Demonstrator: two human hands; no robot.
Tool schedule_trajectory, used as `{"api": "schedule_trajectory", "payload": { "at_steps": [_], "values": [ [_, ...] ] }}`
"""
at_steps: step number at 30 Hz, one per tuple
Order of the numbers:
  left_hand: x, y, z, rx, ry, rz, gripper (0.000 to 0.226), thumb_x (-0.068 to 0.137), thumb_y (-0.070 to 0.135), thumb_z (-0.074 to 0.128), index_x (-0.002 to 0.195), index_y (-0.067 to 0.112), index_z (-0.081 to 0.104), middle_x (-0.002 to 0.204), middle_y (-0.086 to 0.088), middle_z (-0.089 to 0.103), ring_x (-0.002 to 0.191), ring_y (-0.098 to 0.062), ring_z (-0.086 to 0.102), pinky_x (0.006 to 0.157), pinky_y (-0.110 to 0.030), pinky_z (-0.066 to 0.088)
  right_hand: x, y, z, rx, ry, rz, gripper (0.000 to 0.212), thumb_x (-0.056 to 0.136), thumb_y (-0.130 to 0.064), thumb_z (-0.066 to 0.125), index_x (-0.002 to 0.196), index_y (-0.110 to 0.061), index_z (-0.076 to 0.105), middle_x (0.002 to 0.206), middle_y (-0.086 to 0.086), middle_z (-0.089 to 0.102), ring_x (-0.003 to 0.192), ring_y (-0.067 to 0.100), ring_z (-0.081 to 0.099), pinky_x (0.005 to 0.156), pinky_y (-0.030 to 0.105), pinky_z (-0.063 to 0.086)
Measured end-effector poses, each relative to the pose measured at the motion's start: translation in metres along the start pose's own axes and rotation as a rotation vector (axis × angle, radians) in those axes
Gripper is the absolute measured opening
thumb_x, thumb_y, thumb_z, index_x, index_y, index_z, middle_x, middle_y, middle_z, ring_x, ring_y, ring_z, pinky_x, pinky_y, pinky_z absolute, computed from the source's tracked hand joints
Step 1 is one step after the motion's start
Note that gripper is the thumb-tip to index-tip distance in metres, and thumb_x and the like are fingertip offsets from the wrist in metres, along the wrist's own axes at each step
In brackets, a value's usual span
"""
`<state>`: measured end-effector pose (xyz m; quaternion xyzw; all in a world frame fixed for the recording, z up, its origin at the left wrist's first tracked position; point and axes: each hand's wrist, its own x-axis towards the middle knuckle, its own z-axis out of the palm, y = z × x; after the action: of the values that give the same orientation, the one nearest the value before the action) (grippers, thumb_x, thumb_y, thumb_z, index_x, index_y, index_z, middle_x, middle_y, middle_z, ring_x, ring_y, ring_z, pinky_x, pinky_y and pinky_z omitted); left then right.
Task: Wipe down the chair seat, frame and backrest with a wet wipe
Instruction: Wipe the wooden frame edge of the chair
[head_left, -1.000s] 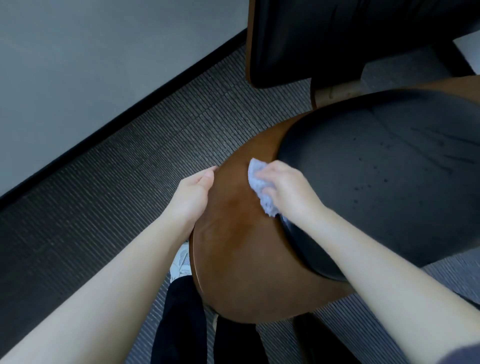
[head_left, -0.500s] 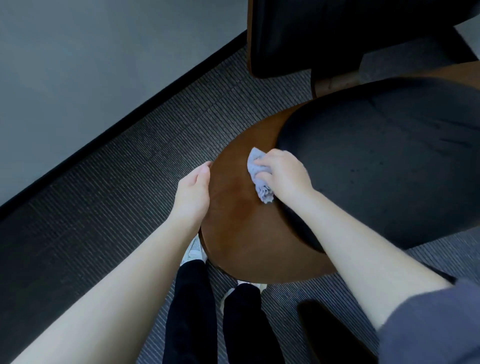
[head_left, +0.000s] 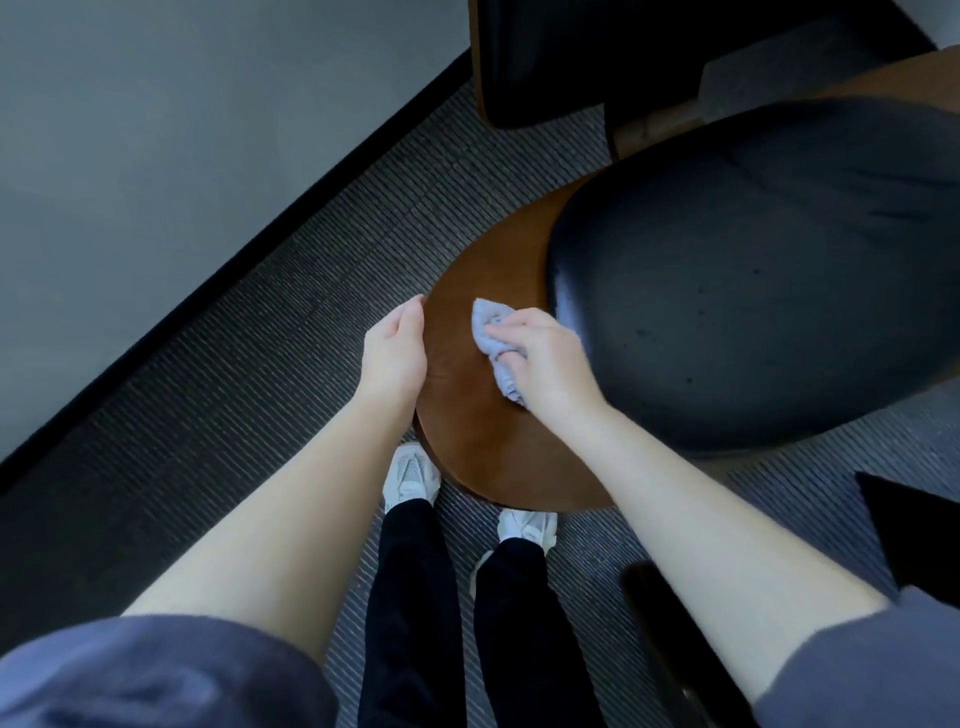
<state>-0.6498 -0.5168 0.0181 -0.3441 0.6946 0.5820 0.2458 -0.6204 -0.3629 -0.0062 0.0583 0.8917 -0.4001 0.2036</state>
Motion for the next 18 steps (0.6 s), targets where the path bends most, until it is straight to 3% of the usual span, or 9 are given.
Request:
{"api": "schedule_trajectory", "payload": {
  "at_steps": [4, 7, 10, 13, 15, 18],
  "values": [
    [-0.002, -0.003, -0.005, -0.004, -0.042, -0.035, 0.033, 0.094, 0.045, 0.044, 0.089, 0.024, 0.068, 0.108, -0.003, 0.071, 0.107, -0.023, 0.065, 0.100, -0.048, 0.049, -0.049, -0.021, 0.011, 0.185, -0.041, -0.109, 0.028, 0.090, 0.000, 0.058, 0.112, -0.012, 0.071, 0.115, -0.006, 0.058, 0.107, 0.006, 0.054, 0.091, 0.005, 0.035],
    [-0.008, -0.005, -0.010, 0.000, -0.064, -0.103, 0.042, 0.094, 0.051, 0.043, 0.089, 0.015, 0.064, 0.101, -0.003, 0.070, 0.097, -0.021, 0.066, 0.096, -0.052, 0.051, -0.067, 0.002, 0.007, 0.107, -0.004, -0.077, 0.028, 0.091, -0.001, 0.056, 0.111, -0.012, 0.071, 0.114, -0.004, 0.060, 0.103, 0.001, 0.054, 0.091, 0.006, 0.037],
    [-0.015, -0.005, -0.012, -0.017, -0.080, -0.156, 0.042, 0.101, 0.046, 0.039, 0.097, 0.018, 0.071, 0.103, -0.003, 0.074, 0.098, -0.022, 0.070, 0.092, -0.044, 0.055, -0.045, 0.025, 0.003, 0.021, 0.119, 0.110, 0.015, 0.091, -0.009, 0.056, 0.091, -0.012, 0.071, 0.080, -0.007, 0.062, 0.071, -0.003, 0.053, 0.063, 0.003, 0.039],
    [-0.019, -0.006, -0.015, -0.005, -0.092, -0.135, 0.046, 0.099, 0.048, 0.040, 0.101, 0.014, 0.071, 0.106, -0.008, 0.074, 0.103, -0.026, 0.069, 0.095, -0.045, 0.053, -0.018, 0.016, 0.014, -0.050, 0.174, 0.207, 0.023, 0.091, -0.012, 0.053, 0.068, -0.008, 0.049, 0.050, -0.002, 0.045, 0.043, 0.004, 0.042, 0.041, 0.013, 0.033],
    [-0.014, -0.007, -0.020, 0.026, -0.101, -0.132, 0.053, 0.087, 0.053, 0.046, 0.102, 0.007, 0.069, 0.105, -0.009, 0.072, 0.101, -0.026, 0.068, 0.096, -0.045, 0.052, -0.017, -0.008, 0.020, -0.061, 0.155, 0.136, 0.020, 0.092, -0.011, 0.051, 0.074, -0.004, 0.057, 0.059, 0.000, 0.053, 0.054, 0.006, 0.048, 0.050, 0.015, 0.038],
    [-0.012, -0.010, -0.030, 0.126, -0.161, -0.159, 0.041, 0.069, 0.054, 0.048, 0.090, 0.022, 0.061, 0.091, -0.002, 0.059, 0.083, -0.023, 0.052, 0.080, -0.040, 0.047, -0.053, -0.032, 0.022, 0.032, 0.093, 0.052, 0.028, 0.091, 0.000, 0.051, 0.110, -0.008, 0.071, 0.105, 0.004, 0.065, 0.095, 0.010, 0.055, 0.081, 0.013, 0.037]
  ]
}}
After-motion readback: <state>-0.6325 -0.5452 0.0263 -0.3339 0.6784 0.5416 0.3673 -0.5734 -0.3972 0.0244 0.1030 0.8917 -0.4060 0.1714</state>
